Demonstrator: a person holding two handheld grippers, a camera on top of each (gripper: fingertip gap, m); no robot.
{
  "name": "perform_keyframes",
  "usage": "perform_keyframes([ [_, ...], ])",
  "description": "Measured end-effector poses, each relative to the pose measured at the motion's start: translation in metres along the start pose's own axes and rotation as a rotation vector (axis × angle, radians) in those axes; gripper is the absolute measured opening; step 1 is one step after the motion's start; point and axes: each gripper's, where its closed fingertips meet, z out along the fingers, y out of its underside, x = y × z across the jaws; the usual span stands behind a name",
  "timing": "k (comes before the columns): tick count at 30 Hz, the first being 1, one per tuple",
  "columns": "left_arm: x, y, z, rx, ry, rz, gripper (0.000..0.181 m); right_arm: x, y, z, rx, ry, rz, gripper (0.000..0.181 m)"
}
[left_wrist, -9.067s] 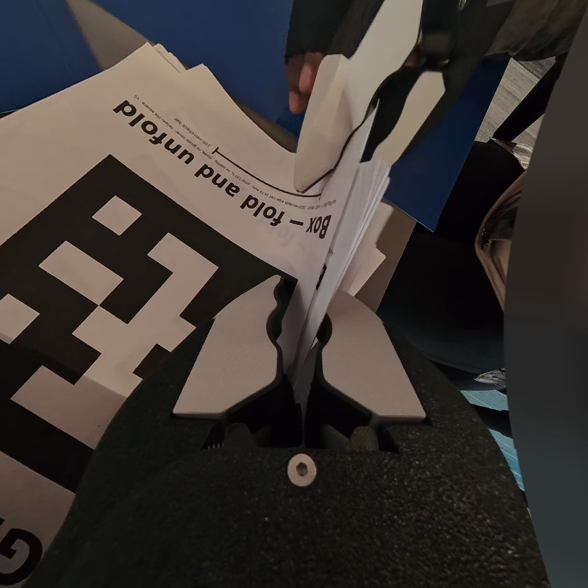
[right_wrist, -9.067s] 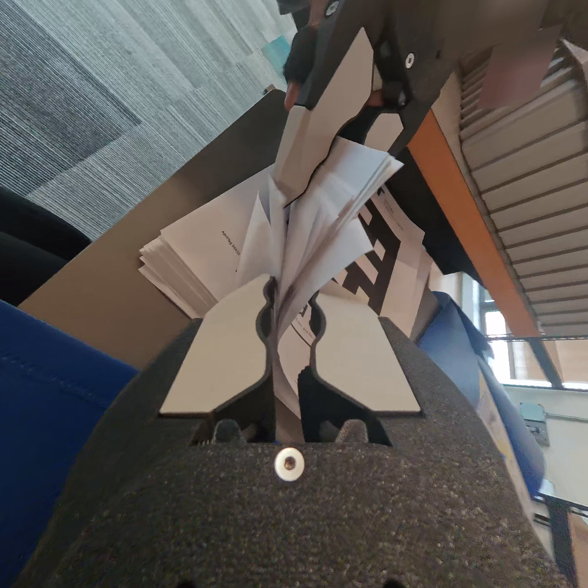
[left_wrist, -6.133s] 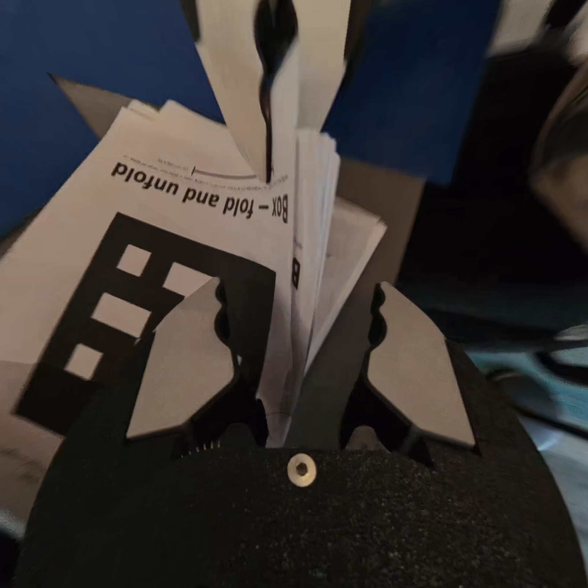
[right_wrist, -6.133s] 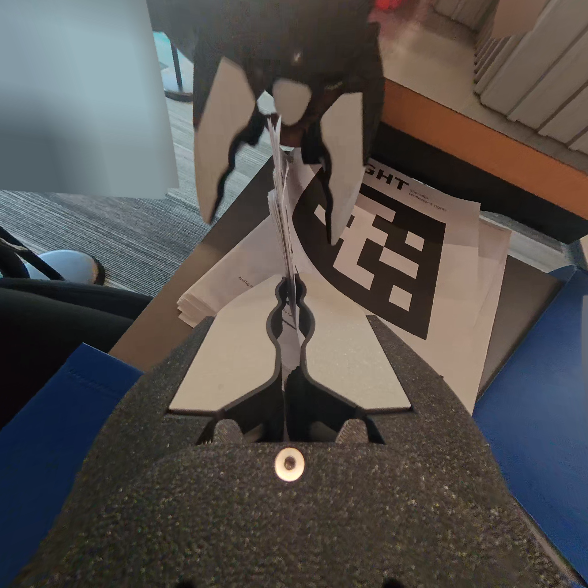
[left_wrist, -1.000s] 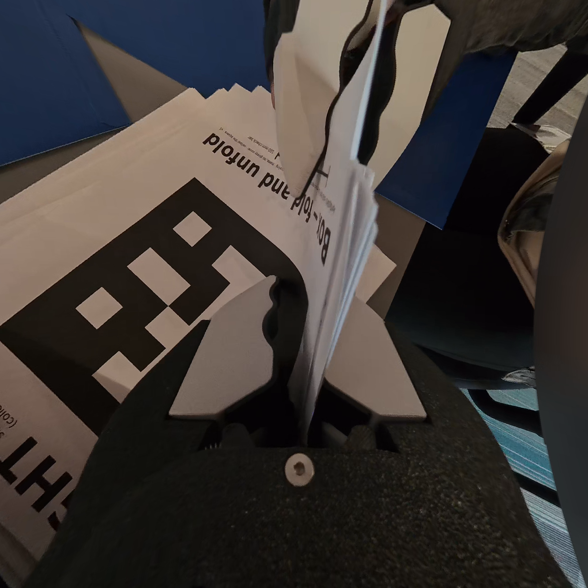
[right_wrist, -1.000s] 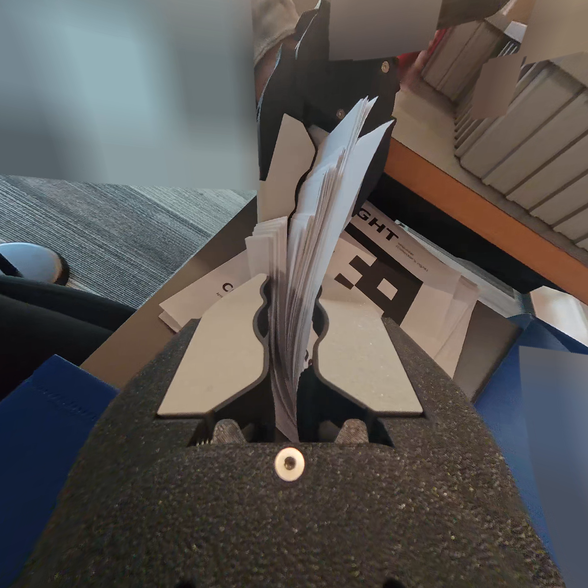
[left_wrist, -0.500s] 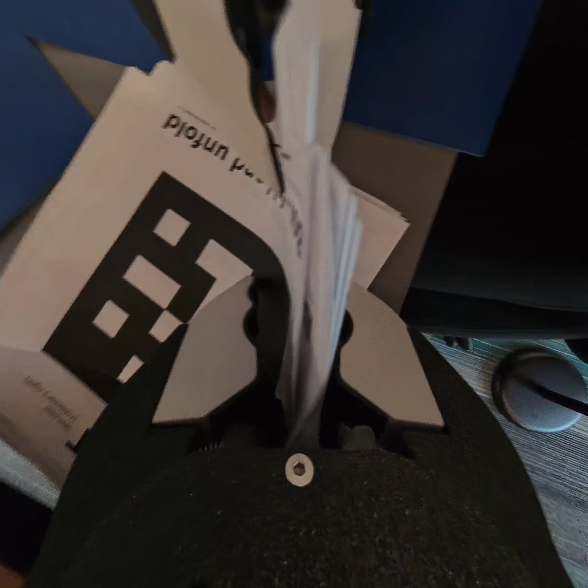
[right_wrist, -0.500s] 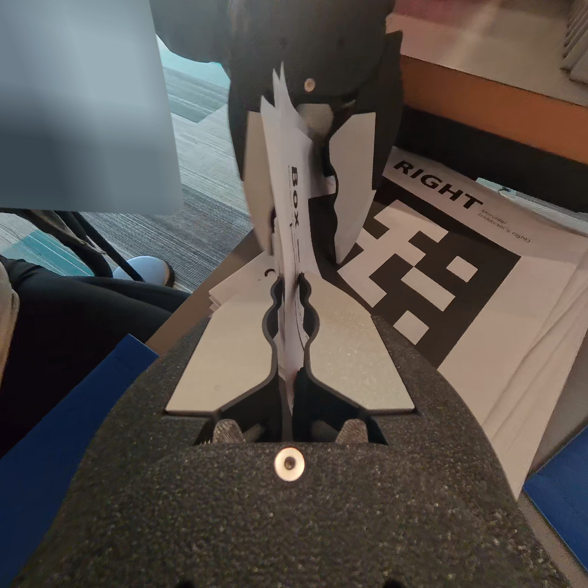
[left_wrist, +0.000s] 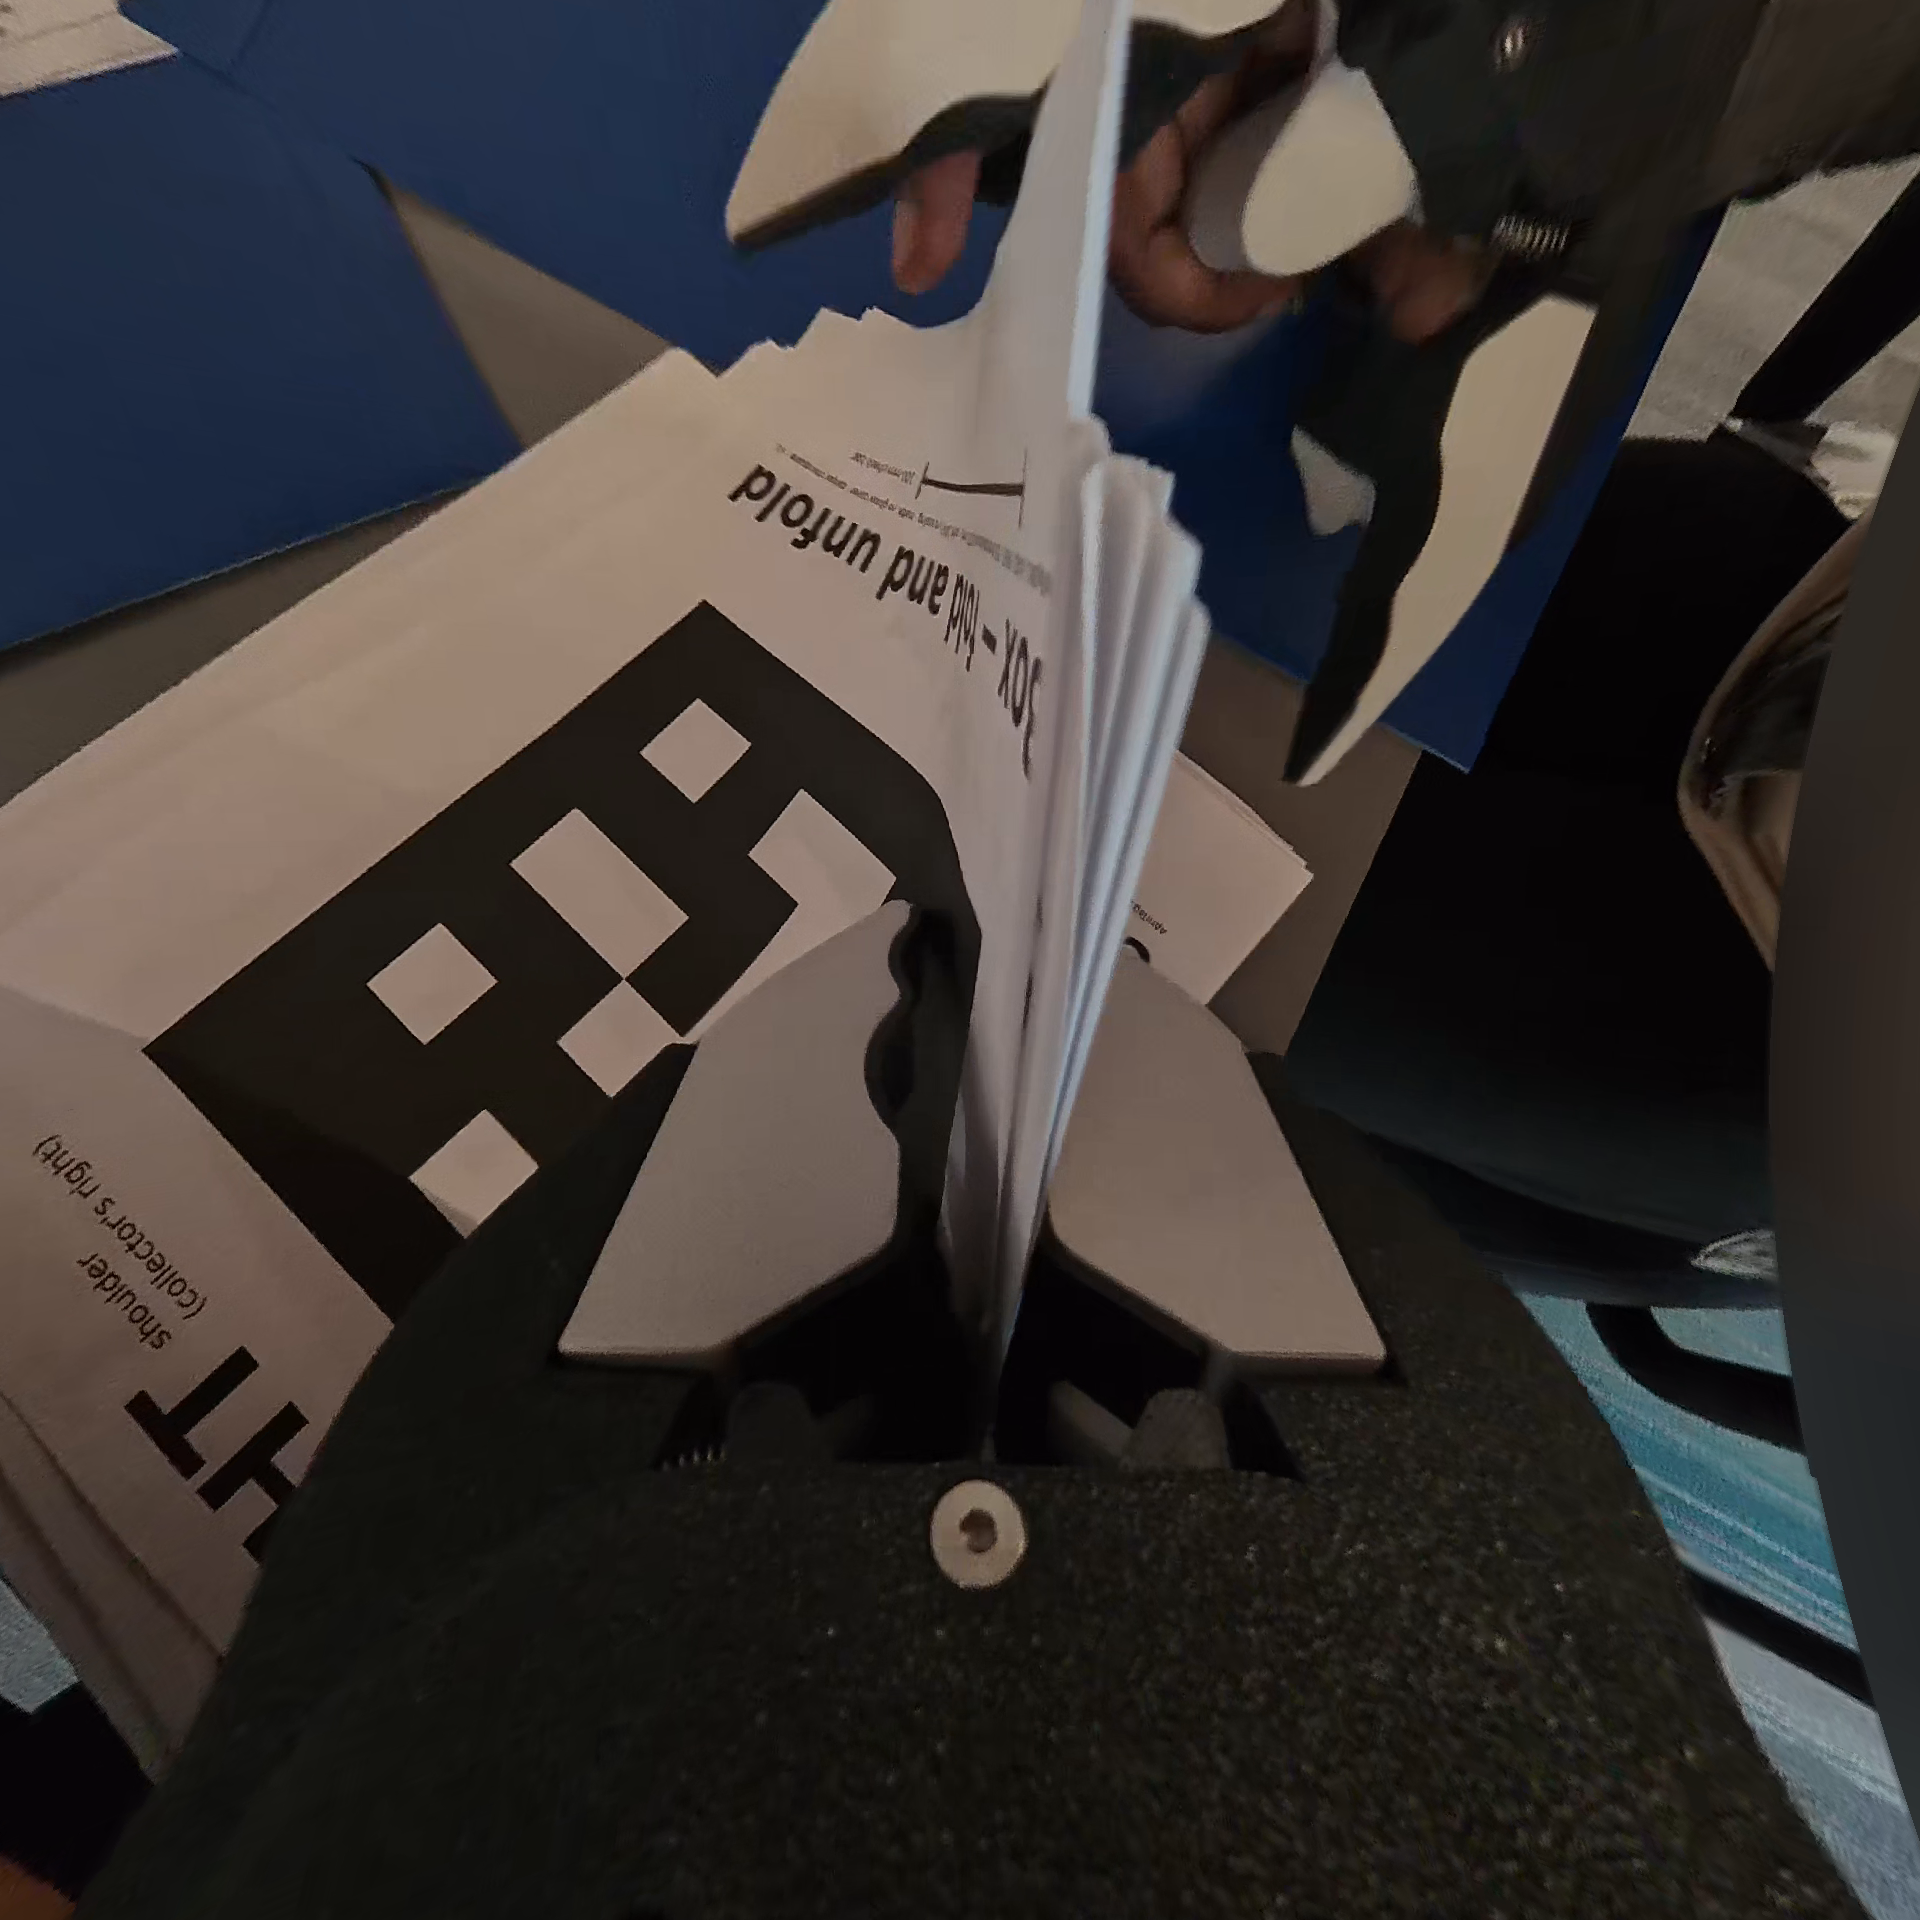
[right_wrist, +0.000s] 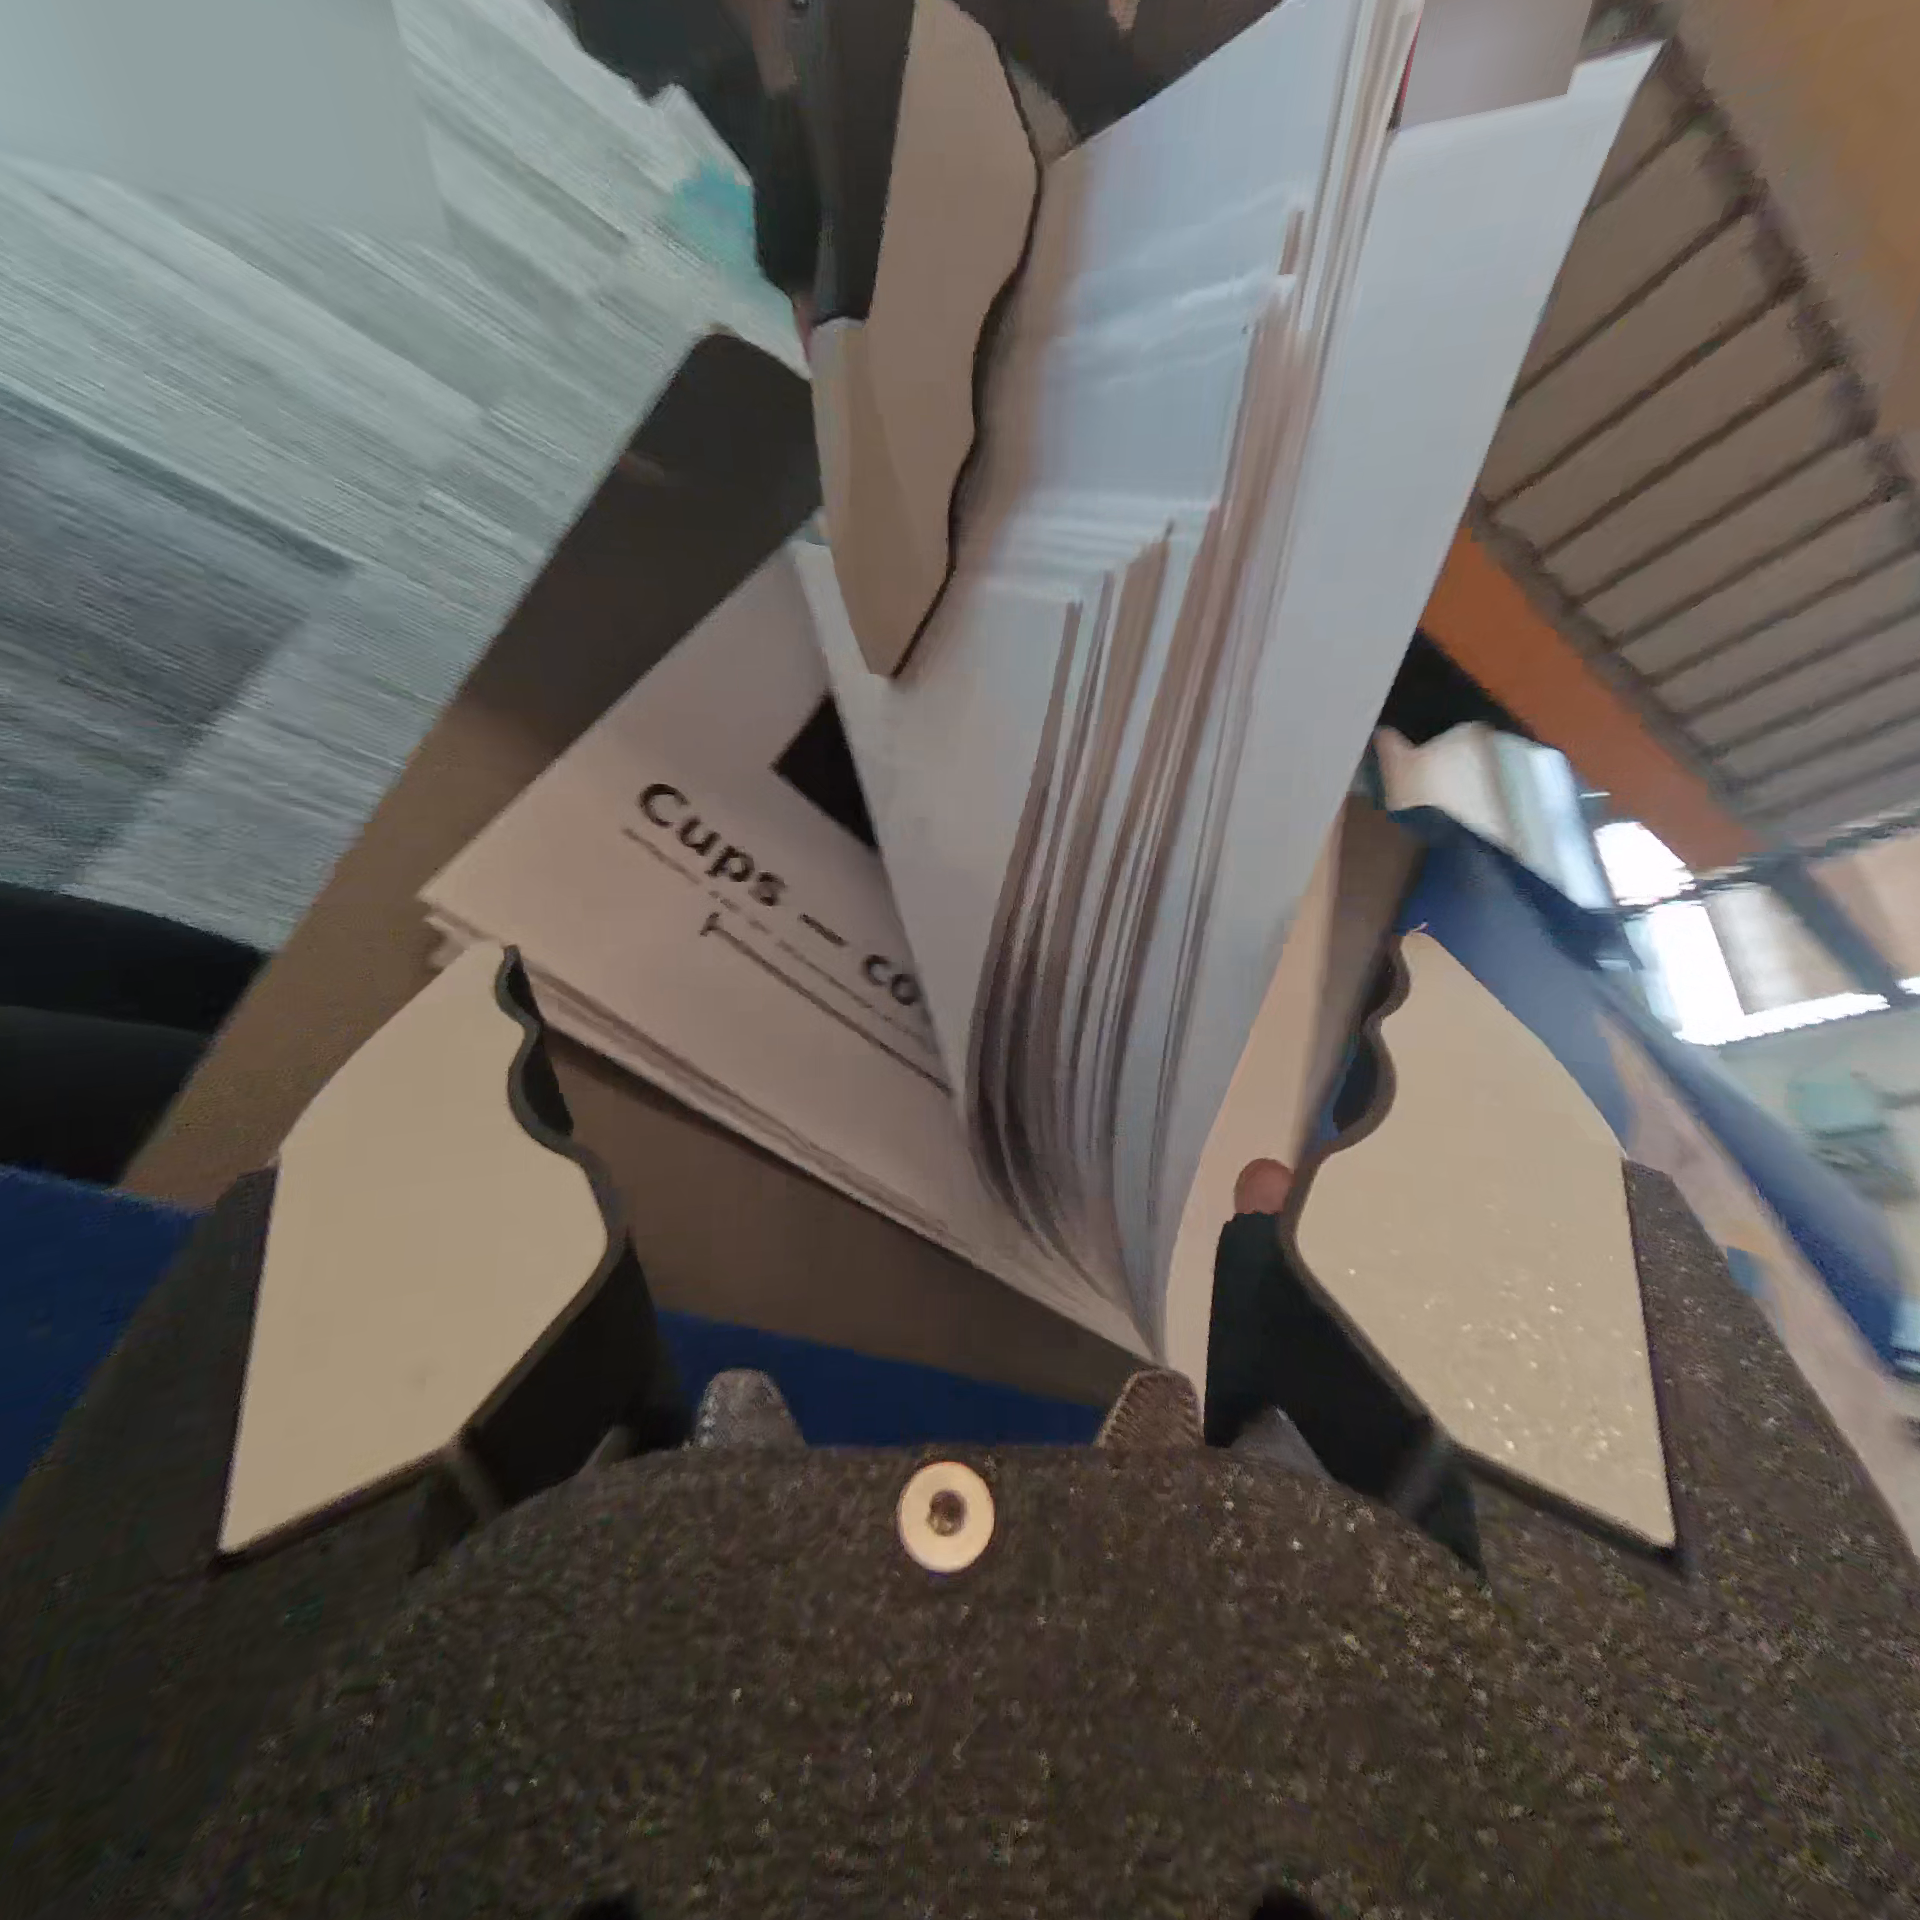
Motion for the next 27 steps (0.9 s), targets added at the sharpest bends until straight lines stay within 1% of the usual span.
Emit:
perform_keyframes([
  [1,-0.002,-0.002,-0.002,0.017,-0.003,-0.009,0.017,0.010,-0.005,-0.004,0.027,0.078,-0.037,0.140],
  [2,-0.004,-0.004,-0.004,0.037,-0.008,-0.022,0.016,0.015,-0.014,-0.011,0.082,0.128,-0.070,0.128],
  [3,-0.006,-0.008,-0.007,0.061,-0.012,-0.040,0.016,0.014,-0.023,-0.020,0.142,0.132,-0.099,0.100],
  [4,-0.009,-0.011,-0.010,0.091,-0.020,-0.058,0.015,0.006,-0.029,-0.027,0.184,0.085,-0.122,0.060],
  [5,-0.012,-0.015,-0.014,0.122,-0.029,-0.076,0.014,-0.004,-0.028,-0.031,0.188,0.014,-0.119,0.034],
  [7,-0.019,-0.022,-0.023,0.188,-0.044,-0.115,0.014,-0.025,-0.014,-0.034,0.103,-0.172,-0.031,0.012],
  [8,-0.022,-0.025,-0.027,0.223,-0.055,-0.139,0.014,-0.032,-0.008,-0.037,0.065,-0.238,0.009,0.000],
  [10,-0.029,-0.030,-0.036,0.279,-0.071,-0.175,0.012,-0.036,0.004,-0.042,-0.017,-0.269,0.061,0.000],
  [11,-0.032,-0.031,-0.039,0.300,-0.077,-0.189,0.012,-0.040,0.009,-0.045,-0.056,-0.305,0.101,0.004],
  [13,-0.035,-0.034,-0.043,0.337,-0.087,-0.217,0.012,-0.050,0.010,-0.050,-0.103,-0.349,0.213,0.020],
  [14,-0.036,-0.035,-0.044,0.348,-0.087,-0.227,0.012,-0.055,0.007,-0.052,-0.103,-0.357,0.264,0.023],
  [16,-0.036,-0.035,-0.044,0.350,-0.081,-0.232,0.013,-0.064,0.002,-0.055,-0.083,-0.350,0.360,0.020],
  [17,-0.036,-0.035,-0.044,0.351,-0.074,-0.236,0.013,-0.068,0.000,-0.057,-0.072,-0.341,0.392,0.000],
  [21,-0.032,-0.033,-0.040,0.338,-0.051,-0.242,0.013,-0.069,0.006,-0.054,-0.055,-0.176,0.522,0.000],
  [22,-0.031,-0.033,-0.039,0.333,-0.048,-0.241,0.013,-0.067,0.008,-0.053,-0.060,-0.135,0.546,0.012],
  [23,-0.031,-0.032,-0.038,0.330,-0.046,-0.245,0.014,-0.065,0.006,-0.052,-0.050,-0.111,0.578,0.040],
  [24,-0.030,-0.032,-0.037,0.329,-0.043,-0.252,0.014,-0.063,0.001,-0.050,-0.024,-0.099,0.615,0.058],
  [25,-0.029,-0.032,-0.037,0.331,-0.040,-0.259,0.014,-0.060,-0.006,-0.049,0.010,-0.089,0.645,0.071],
  [27,-0.029,-0.032,-0.036,0.336,-0.036,-0.274,0.013,-0.054,-0.016,-0.046,0.075,-0.065,0.658,0.103],
])
